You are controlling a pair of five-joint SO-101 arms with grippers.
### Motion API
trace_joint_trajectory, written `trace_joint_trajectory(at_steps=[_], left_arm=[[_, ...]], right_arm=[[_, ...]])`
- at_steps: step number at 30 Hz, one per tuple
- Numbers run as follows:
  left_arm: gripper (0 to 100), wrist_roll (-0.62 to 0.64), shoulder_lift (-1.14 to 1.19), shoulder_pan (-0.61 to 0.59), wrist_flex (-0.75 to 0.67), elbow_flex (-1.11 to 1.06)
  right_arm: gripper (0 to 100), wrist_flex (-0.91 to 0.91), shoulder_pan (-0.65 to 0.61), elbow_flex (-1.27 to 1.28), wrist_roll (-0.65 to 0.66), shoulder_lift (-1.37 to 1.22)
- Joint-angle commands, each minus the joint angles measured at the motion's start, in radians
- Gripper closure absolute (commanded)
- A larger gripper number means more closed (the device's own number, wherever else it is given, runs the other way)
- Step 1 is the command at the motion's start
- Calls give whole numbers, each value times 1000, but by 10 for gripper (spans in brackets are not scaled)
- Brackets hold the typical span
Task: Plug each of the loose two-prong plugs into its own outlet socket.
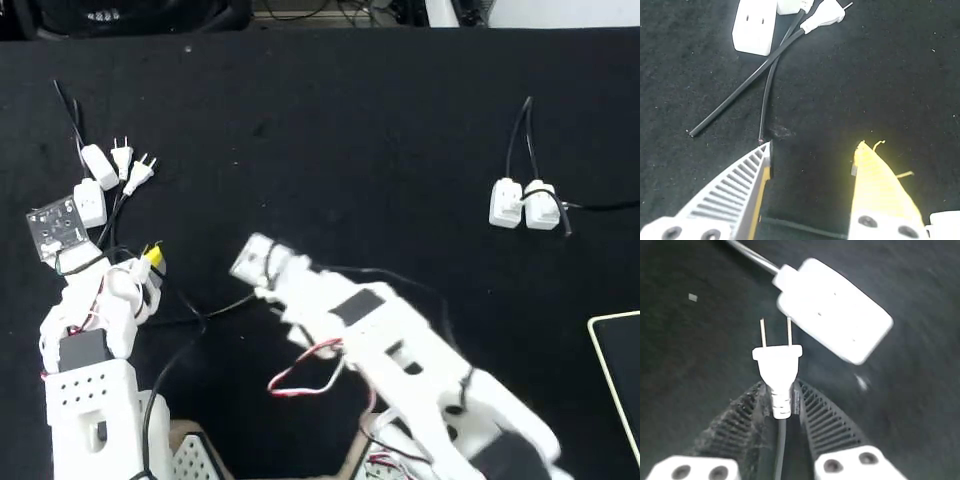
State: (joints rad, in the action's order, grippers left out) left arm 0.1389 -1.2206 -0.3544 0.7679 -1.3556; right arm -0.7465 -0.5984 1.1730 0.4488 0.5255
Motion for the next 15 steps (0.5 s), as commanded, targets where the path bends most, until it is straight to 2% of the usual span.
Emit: trace_joint_trajectory(at_steps=[1,5,7,10,15], left_arm=[[734,11,-11,-5,5,67],[734,12,-11,-4,3,65],[734,12,-11,-4,2,64],[734,12,-11,-4,2,62],[734,12,-11,-4,2,58]], right_arm=[[988,-221,173,-58,5,203],[988,-419,345,-142,34,300],[988,-433,419,-166,68,297],[988,-318,471,-125,77,249],[958,-100,476,-27,75,110]])
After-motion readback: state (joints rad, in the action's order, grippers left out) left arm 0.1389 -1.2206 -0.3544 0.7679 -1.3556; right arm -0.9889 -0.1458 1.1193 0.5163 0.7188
